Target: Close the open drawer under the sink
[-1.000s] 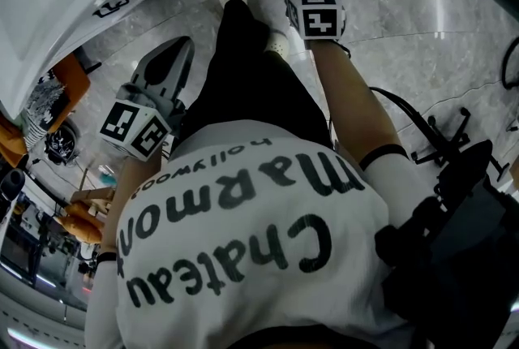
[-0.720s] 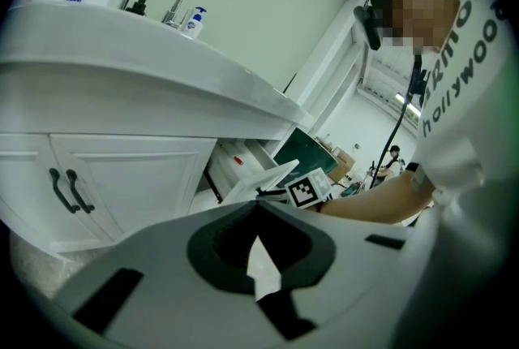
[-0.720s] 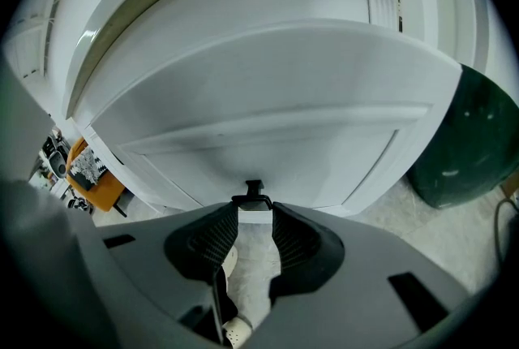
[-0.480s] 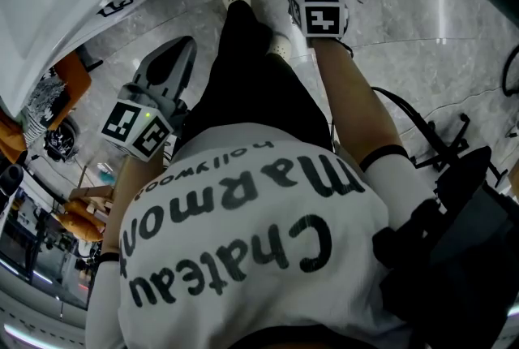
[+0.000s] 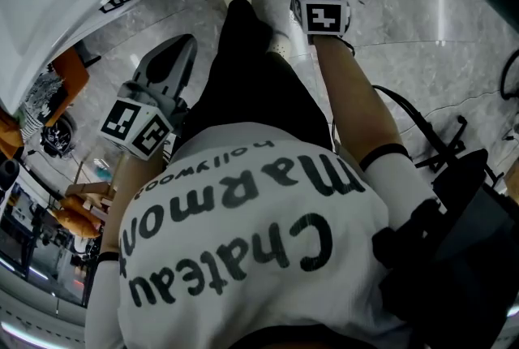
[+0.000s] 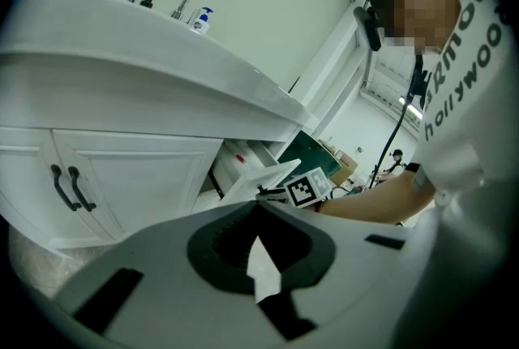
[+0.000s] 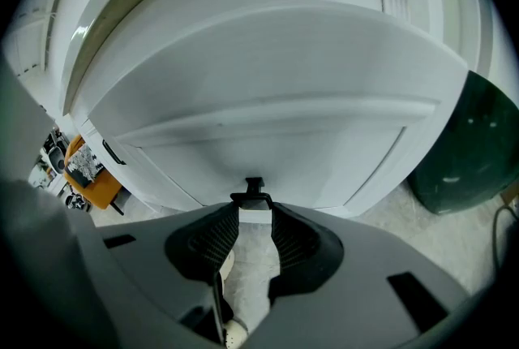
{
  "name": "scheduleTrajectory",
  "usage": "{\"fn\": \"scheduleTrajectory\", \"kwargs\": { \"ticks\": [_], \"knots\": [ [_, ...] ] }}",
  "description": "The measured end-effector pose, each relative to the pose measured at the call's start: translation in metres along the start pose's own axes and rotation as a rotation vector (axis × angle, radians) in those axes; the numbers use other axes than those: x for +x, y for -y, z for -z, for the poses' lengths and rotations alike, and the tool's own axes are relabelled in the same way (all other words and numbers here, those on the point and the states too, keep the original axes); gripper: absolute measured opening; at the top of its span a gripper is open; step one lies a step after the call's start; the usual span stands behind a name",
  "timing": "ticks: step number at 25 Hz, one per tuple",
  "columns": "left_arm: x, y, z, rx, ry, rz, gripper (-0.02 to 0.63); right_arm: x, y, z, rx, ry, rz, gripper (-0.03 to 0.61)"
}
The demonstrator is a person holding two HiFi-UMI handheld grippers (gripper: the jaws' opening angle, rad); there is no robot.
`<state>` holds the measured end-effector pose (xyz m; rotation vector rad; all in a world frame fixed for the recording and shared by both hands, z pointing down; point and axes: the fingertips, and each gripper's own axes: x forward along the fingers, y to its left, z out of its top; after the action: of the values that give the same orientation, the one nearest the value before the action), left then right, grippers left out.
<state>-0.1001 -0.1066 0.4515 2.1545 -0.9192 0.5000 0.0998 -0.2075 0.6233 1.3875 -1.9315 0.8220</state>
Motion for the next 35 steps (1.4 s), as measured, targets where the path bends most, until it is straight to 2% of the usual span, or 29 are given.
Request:
{"fn": "scheduleTrajectory", "kwargs": {
  "ticks": [10,26,35],
  "knots": [
    [0.002,-0.006,-0.003,-0.014,0.014,-0.003,0.008,0.008,0.002,-0.014,0.017,0.010,-0.003,0.133],
    [0.003,-0.022,-0.003,-0.059,0.031,-0.015,0.008,0.016,0.004,-0.023,-0.016,-0.009,0.006,0.135],
    [0.000,-0.024,0.005,-0.023,0.012,-0.003,0.008,0.018,0.004,-0.022,-0.042,0.020,0.022,0.138]
  ]
}}
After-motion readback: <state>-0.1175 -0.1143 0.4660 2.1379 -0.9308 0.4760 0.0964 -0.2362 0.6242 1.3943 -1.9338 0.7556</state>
